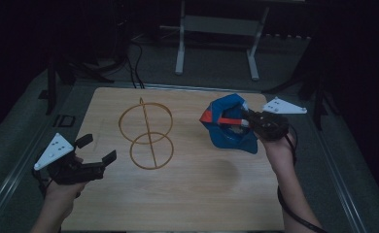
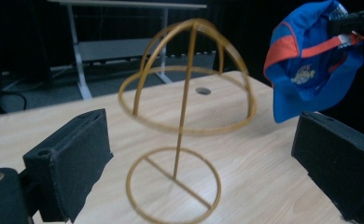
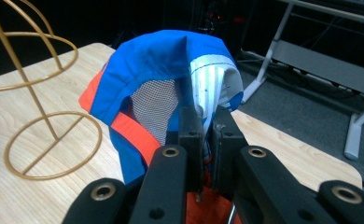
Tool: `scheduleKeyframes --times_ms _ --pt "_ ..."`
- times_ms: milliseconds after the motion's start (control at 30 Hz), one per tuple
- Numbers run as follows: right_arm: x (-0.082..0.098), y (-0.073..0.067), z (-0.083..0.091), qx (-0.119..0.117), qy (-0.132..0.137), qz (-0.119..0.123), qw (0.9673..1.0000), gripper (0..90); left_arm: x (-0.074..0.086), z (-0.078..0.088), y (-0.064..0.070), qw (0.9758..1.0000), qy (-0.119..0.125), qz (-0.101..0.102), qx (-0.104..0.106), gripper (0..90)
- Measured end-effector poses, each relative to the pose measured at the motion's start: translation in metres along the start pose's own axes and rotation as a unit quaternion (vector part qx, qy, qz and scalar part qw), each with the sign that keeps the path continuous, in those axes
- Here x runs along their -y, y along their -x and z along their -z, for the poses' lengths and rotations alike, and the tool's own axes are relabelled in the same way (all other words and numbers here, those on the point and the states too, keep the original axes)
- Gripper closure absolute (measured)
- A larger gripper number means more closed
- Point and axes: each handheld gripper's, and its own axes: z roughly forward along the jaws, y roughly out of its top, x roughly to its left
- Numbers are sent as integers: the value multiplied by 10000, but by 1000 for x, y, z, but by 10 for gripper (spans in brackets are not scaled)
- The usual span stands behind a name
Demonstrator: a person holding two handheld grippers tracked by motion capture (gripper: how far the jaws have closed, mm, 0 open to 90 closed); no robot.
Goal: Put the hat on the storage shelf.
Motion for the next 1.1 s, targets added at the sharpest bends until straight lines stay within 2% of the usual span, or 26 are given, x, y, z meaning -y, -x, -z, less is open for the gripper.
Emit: scheduleKeyframes --times_ms 33,67,100,133,167,400,600,767,867,967,1067,1100 --pt "-1 -1 1 10 8 18 10000 849 0 0 0 10000 0 0 0 48" --pt "-1 -2 2 15 22 42 10000 849 -11 -4 5 9999 16 -85 54 48" --pt "-1 -2 2 15 22 42 10000 849 -11 -4 5 9999 16 -85 54 49" --pt "-2 -3 5 -15 39 30 10000 849 -20 -11 11 9997 16 -181 134 50" --pt "-2 -3 5 -15 39 30 10000 849 -20 -11 11 9997 16 -181 134 50" --pt "-3 -11 15 -92 138 80 9998 849 -50 -38 33 9983 -62 -446 377 52" --pt "-1 -17 18 -188 164 105 9996 849 -64 -63 51 9961 -138 -650 588 52" --pt "-1 -22 21 -255 186 146 9994 849 -72 -84 64 9934 -218 -753 838 52" --pt "0 -24 23 -321 219 129 9992 849 -76 -97 71 9916 -296 -879 906 53" --pt "1 -29 25 -381 224 199 9988 849 -82 -110 80 9886 -366 -1036 1028 61" --pt "1 -32 25 -426 227 254 9985 849 -88 -127 90 9843 -454 -1221 1192 86" --pt "2 -33 25 -426 218 264 9985 849 -88 -130 91 9841 -457 -1235 1195 88"
